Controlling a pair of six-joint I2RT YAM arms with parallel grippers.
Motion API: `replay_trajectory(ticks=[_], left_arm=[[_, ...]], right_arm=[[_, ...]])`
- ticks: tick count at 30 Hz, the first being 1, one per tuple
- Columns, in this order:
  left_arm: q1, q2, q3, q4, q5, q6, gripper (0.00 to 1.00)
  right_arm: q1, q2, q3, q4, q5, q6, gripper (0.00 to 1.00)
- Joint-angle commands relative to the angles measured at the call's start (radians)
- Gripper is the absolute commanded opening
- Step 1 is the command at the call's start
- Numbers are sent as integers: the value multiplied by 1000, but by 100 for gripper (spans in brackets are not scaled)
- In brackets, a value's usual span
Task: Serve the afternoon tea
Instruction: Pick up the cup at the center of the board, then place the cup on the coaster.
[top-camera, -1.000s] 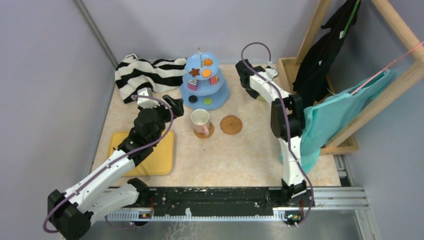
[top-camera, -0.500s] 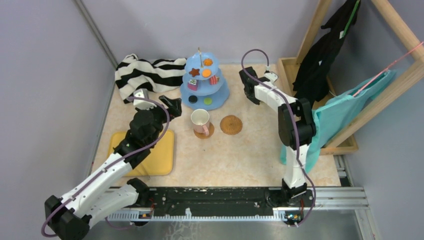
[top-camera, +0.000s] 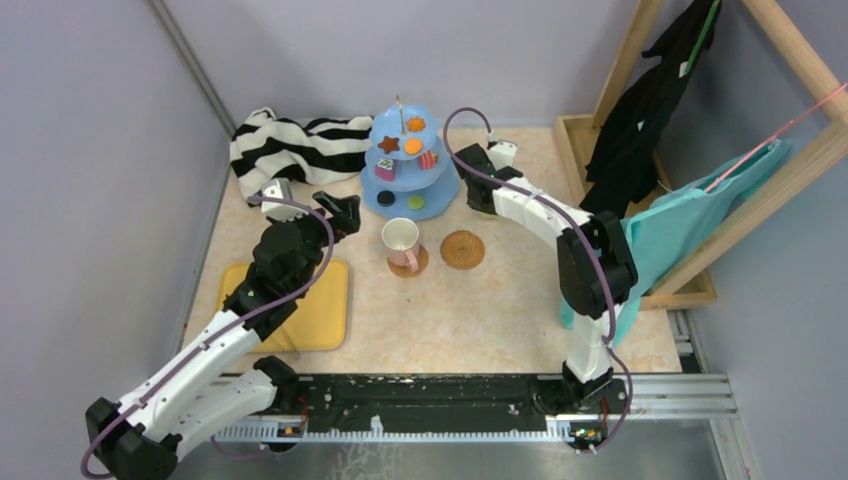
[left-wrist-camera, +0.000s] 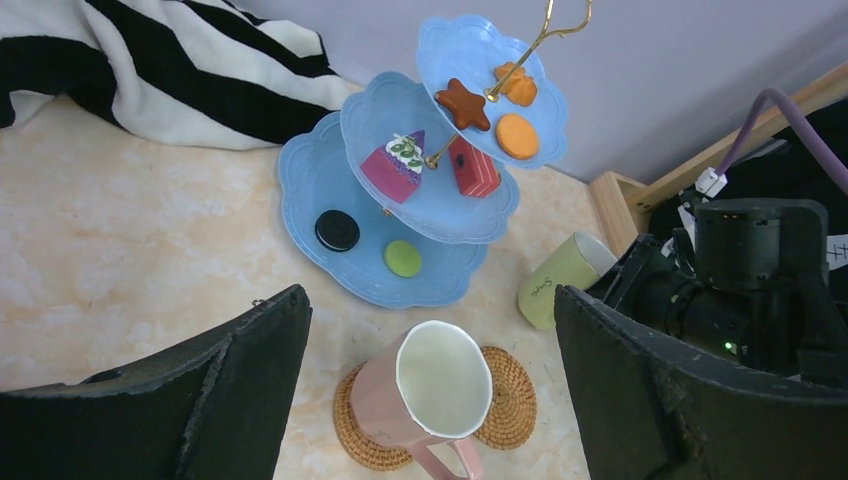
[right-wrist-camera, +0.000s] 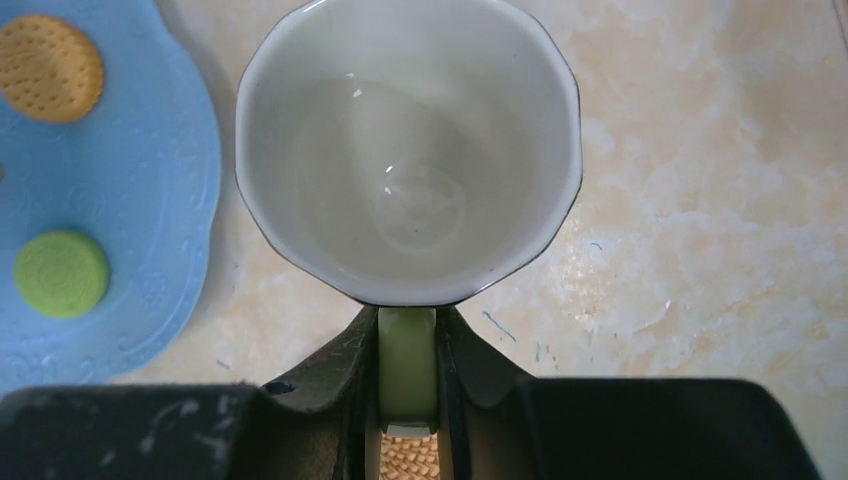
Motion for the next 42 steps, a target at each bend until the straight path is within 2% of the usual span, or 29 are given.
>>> replay_trajectory(ticks=[1, 11, 25, 42], left_arm=[[7, -23, 25, -14, 16, 1, 96], [6, -41, 19, -31, 35, -19, 95], [5, -75, 20, -67, 39, -31, 94], [6, -54, 10, -62, 44, -40, 93]], right_arm=[[37, -145, -12, 101, 30, -105, 0], [112, -284, -166, 140, 24, -179, 0], [306, -423, -310, 221, 92, -244, 0], [337, -458, -462, 392, 66, -287, 0]])
